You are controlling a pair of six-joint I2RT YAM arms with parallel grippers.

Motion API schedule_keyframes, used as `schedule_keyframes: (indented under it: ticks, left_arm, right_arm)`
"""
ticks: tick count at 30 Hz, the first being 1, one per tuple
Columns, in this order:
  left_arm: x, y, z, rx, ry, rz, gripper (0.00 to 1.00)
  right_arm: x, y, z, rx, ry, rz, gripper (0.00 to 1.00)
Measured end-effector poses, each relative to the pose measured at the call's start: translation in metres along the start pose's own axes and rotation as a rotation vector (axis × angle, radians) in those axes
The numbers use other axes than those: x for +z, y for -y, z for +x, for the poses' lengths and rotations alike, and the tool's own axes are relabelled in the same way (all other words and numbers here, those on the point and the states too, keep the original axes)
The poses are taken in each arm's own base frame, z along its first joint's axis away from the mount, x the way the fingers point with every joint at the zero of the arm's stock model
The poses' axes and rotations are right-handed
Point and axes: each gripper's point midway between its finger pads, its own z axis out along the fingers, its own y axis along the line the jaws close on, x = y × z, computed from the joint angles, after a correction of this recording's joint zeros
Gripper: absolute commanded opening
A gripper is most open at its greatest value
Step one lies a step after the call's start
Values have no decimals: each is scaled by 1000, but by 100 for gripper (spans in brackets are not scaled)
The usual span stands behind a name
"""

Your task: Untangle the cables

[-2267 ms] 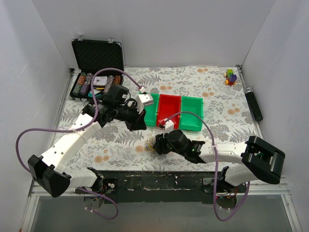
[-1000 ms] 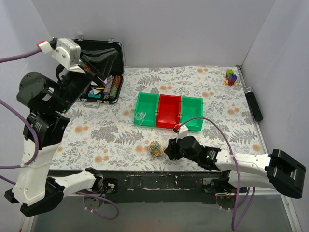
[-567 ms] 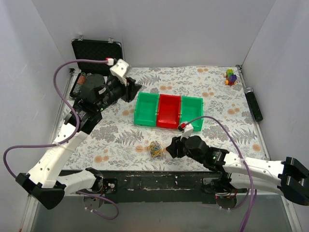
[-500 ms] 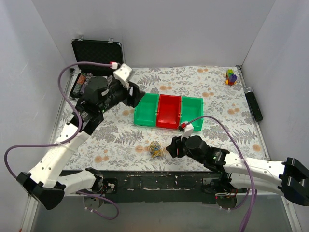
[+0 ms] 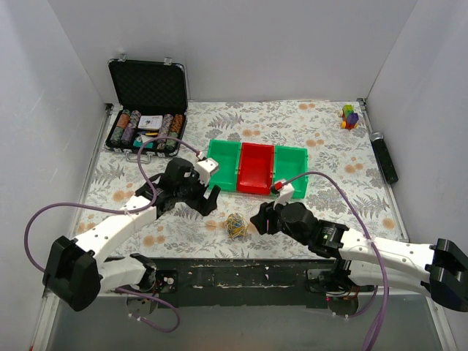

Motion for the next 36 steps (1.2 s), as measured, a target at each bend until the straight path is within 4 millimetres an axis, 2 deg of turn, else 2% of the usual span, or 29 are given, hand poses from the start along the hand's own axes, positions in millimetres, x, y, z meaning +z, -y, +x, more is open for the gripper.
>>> schedule_keyframes:
  ticks: [7,15,18,23,29,32,33,36]
  left_arm:
    - [27,-9,25,-84,-45,-41,82]
    - [55,-27,46,-143,-118,-124,73]
    - [57,-29,43,-149,-101,-133,63]
    - [63,-33,37,-155,-67,-140,35]
    - [70,-26,52,-153,-89,-97,27]
    - [71,-25,62,-146,-108,-91,4]
    - [70,-25,64,-141,-114,-90,0]
    - [67,-22,63,-135,-123,-77,0]
  right_arm:
    - [0,1,-2,1,7,7,58]
    - [0,1,-2,1,10,8,58]
    - [0,1,-3,0,10,7,58]
    - [0,1,-3,-7,11,7,58]
    - [-1,-2,-8,-13,19,2,58]
    - [-1,-2,-10,-13,21,1,58]
    - [-1,-2,-10,-13,23,1,58]
    - [-2,-2,-11,-13,24,0,58]
